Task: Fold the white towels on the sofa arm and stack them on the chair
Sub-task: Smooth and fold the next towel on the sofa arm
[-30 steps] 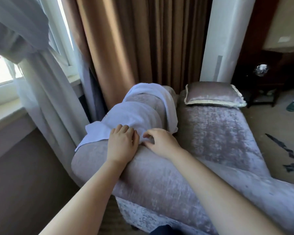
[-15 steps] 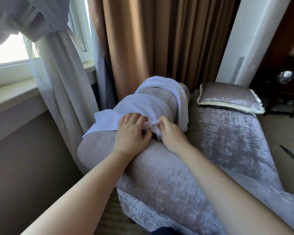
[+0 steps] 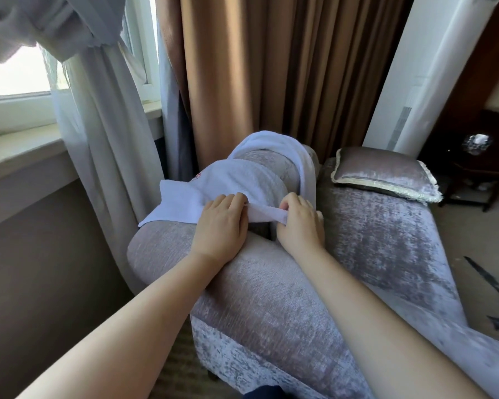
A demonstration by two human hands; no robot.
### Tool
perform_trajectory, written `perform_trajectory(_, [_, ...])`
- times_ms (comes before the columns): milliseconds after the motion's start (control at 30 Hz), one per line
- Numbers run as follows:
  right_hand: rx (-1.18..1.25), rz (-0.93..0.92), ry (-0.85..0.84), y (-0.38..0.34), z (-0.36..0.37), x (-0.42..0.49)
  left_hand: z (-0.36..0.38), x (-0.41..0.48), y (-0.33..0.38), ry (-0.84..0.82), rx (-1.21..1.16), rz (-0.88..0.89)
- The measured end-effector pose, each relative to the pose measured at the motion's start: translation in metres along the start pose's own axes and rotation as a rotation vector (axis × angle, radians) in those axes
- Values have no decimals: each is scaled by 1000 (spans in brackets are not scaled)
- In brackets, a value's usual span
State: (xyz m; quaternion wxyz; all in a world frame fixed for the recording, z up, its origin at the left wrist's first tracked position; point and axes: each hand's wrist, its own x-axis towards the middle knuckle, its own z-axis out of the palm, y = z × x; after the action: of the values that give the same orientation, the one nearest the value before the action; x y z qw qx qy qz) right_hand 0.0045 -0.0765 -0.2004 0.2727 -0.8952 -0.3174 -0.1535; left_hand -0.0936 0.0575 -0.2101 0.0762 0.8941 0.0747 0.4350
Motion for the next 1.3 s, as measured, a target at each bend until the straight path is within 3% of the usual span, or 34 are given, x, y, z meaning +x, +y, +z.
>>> perform_trajectory(133, [-23, 216, 38, 11, 3, 6, -1, -1, 0, -3, 0, 11])
perform_trajectory(367, [-17, 588, -76, 55, -4, 13, -5, -2, 2, 43, 8, 19])
perform_trajectory(500, [-83, 701, -103, 90, -26, 3, -5, -4, 0, 21, -9, 51])
perform_trajectory(700, [-142, 702, 131, 145, -80, -29, -3, -3, -3, -5, -19, 115])
perform_trajectory(900, [0, 689, 369, 161, -134, -59, -2, -6, -3, -65, -24, 84])
perform_trajectory(1100, [139, 836, 508, 174, -190, -87, -16, -17, 2, -243, 4, 132])
perform_trajectory(1233, [158, 766, 562, 169, -219, -104, -36, -7, 9, -533, 126, 43])
perform_trajectory(1300, [112, 723, 595, 162, -237, -108, -52, 7, 15, -499, 214, 59])
